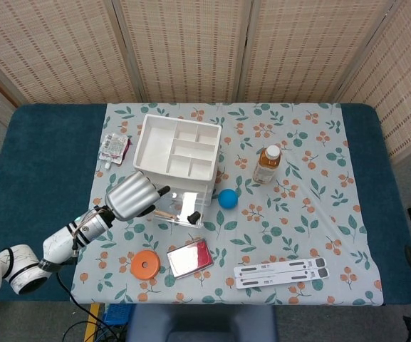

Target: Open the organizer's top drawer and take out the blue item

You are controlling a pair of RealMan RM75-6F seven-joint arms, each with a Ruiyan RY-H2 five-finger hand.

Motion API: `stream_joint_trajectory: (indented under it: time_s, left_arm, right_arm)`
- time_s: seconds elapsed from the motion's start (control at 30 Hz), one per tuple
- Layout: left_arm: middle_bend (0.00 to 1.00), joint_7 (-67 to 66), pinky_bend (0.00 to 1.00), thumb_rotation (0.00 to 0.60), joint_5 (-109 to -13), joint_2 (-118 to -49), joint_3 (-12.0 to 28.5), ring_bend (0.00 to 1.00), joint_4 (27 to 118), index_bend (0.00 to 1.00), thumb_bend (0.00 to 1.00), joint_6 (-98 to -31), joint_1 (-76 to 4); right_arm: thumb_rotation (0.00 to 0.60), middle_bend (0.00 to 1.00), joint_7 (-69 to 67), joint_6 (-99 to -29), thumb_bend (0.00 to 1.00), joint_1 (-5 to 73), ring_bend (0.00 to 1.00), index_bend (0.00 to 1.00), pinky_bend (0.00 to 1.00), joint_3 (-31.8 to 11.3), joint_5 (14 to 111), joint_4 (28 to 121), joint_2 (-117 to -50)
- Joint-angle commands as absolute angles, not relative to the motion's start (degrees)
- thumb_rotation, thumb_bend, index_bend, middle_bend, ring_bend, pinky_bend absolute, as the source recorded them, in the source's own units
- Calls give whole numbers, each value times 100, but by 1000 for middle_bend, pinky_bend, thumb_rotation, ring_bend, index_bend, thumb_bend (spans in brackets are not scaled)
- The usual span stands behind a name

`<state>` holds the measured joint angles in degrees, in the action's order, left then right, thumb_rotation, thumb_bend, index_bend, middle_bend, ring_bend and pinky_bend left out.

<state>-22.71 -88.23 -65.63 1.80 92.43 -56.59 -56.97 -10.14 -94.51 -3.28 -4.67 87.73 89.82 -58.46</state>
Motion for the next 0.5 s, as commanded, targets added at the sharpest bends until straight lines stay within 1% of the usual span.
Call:
stream_joint_trajectory:
  time_s: [0.03, 0.3, 0.5]
  left_arm:
    - [976, -2480, 1000, 600, -8684, -6654, 268, 1000, 9189, 369, 262, -5488, -5737]
    - [976, -3058, 1000, 600, -8321, -6807, 375, 1000, 9134, 369, 246, -5053, -5813]
    - [977, -3453, 1000, 600, -8124, -6884, 417, 1000, 9166, 366, 244, -4938, -5812]
  right_arm:
    - [600, 213, -1011, -9448, 407, -332, 112, 48, 99, -467, 8761, 8982, -5848]
    - [600, 213, -1032, -9440, 408, -343, 112, 48, 99, -472, 8726, 8963, -5859]
    - [600, 213, -1045, -9417, 408, -337, 112, 48, 99, -475, 8714, 8953, -5867]
